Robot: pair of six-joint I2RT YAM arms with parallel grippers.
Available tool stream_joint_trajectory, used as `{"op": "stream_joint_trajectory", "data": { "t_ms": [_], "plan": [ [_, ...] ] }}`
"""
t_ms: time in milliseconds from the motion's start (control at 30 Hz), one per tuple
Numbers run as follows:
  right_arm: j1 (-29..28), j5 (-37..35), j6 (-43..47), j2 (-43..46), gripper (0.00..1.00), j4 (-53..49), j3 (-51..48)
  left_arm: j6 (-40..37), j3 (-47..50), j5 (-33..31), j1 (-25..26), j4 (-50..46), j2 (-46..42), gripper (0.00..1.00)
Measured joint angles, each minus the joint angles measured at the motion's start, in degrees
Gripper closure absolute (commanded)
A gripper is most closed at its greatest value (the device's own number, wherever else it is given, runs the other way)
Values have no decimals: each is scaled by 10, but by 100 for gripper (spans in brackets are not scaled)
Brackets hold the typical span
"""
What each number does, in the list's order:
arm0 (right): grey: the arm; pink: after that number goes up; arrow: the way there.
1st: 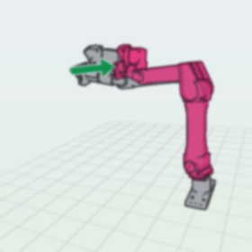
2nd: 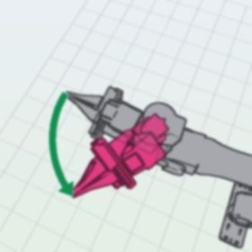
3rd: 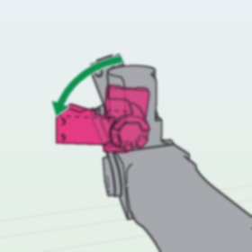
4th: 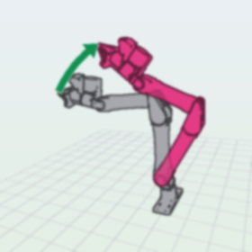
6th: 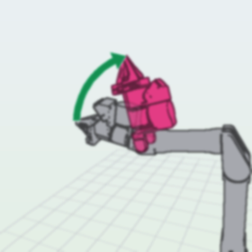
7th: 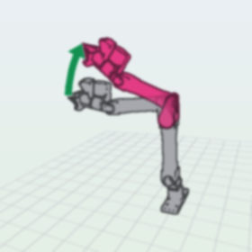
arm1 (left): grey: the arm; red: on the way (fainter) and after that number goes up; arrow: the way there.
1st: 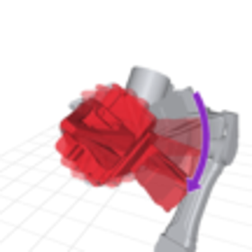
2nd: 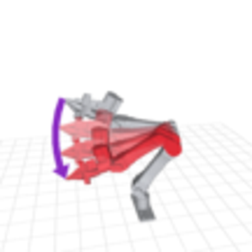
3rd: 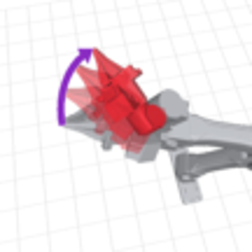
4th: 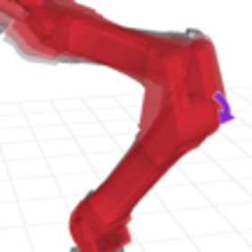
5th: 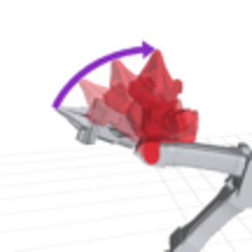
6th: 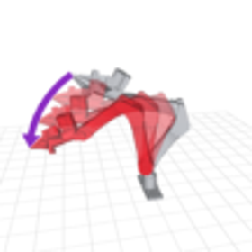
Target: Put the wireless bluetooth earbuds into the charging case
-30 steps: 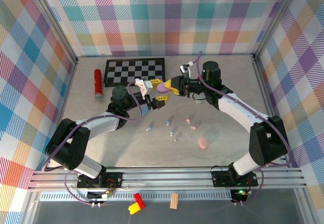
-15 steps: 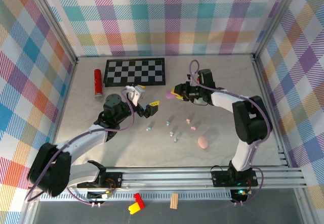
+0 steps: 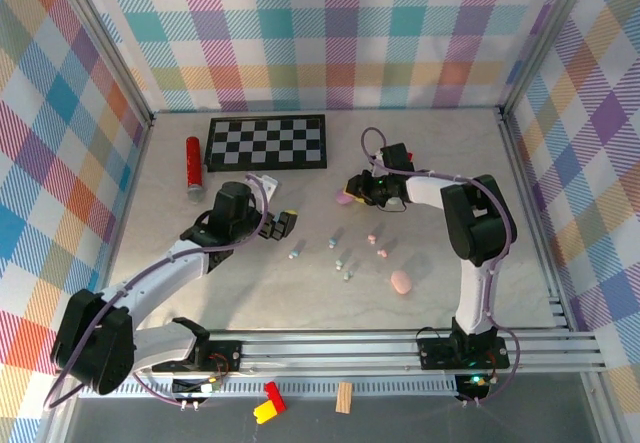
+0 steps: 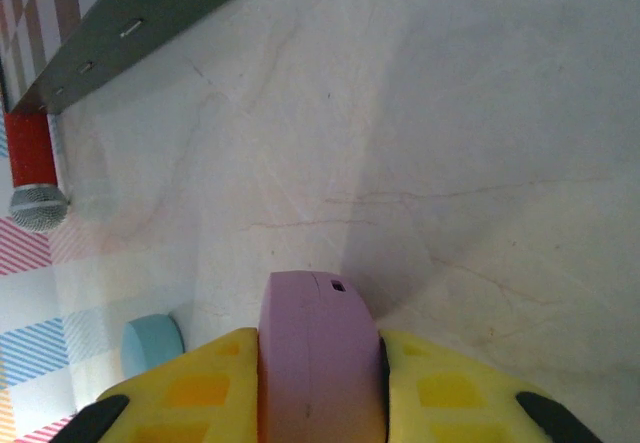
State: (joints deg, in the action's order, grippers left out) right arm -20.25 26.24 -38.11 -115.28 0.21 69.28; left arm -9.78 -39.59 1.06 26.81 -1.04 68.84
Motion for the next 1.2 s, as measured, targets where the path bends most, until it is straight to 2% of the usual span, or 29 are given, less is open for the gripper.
{"op": "stream_joint_trajectory", "data": {
  "t_ms": [100,233,400,600,700,833,967,1133,1200],
  "plan": [
    [0,-20,8,-1,68,-7,8,-2,-20,-11,0,-28,27,0],
    [0,-51,21,0,48,-21,12,-2,-53,-23,2,-64,75,2],
    [0,-95,45,22,37,-55,0,-4,-119,-38,2,-131,142,6],
    [0,-135,79,116,33,-84,-32,-13,-197,-45,2,-204,222,10],
    [0,-147,92,162,33,-90,-51,-22,-215,-46,2,-226,255,16],
    [0,-167,102,201,33,-104,-74,-27,-232,-47,2,-249,291,18],
    [0,-183,107,224,33,-123,-89,-32,-243,-46,2,-250,317,29],
    [0,-196,112,228,33,-138,-89,-31,-244,-32,2,-247,333,35],
    [0,-198,113,228,33,-145,-89,-31,-244,-26,3,-246,338,44]
  ]
}}
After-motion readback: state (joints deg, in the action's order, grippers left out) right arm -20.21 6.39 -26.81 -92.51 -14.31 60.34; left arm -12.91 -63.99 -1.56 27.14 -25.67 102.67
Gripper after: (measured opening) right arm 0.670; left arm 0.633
